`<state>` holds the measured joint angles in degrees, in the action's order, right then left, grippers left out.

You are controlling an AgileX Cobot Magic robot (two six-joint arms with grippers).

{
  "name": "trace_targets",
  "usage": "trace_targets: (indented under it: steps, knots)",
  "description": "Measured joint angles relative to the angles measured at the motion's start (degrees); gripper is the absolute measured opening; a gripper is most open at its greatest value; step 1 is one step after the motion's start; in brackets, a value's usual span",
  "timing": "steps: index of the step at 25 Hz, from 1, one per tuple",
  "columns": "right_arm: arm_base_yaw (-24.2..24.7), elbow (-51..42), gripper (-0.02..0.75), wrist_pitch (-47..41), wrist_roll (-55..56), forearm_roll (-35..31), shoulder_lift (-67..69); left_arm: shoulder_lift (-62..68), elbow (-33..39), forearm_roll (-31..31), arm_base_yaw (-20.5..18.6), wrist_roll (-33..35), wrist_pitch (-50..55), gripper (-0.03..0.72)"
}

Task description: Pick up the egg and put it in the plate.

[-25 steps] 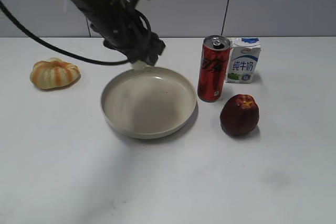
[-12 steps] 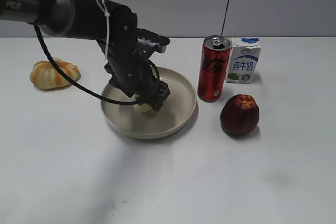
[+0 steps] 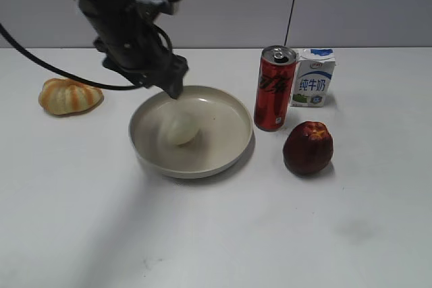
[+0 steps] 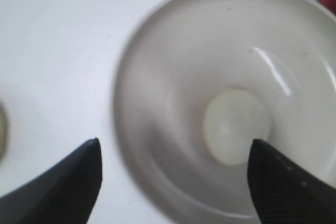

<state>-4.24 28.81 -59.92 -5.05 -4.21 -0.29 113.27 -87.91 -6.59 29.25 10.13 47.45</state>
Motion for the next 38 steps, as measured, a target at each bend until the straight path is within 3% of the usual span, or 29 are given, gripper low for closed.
trace_targets:
  steps: [10, 13, 19, 29, 34, 38]
  knots:
    - [0.00, 0.00, 0.447, 0.00, 0.00, 0.00, 0.00, -5.84, 0.00, 2.08, -24.71, -2.55, 20.92, 0.609]
    - [0.00, 0.00, 0.447, 0.00, 0.00, 0.00, 0.00, -8.11, 2.80, 1.38, -29.34, -2.59, 21.52, 0.599]
    - [0.00, 0.00, 0.447, 0.00, 0.00, 0.00, 0.00, -20.27, 16.47, 0.33, -29.07, -2.59, 21.90, 0.592]
    - [0.00, 0.00, 0.447, 0.00, 0.00, 0.00, 0.00, -57.74, 47.18, 0.19, -26.93, -2.59, 11.16, 0.592]
    - [0.00, 0.00, 0.447, 0.00, 0.00, 0.00, 0.00, -78.70, 55.08, 1.70, -26.93, -2.59, 9.06, 0.592]
    - [0.00, 0.00, 0.447, 0.00, 0.00, 0.00, 0.00, -93.69, 57.05, 1.75, -26.89, -2.59, 7.18, 0.591]
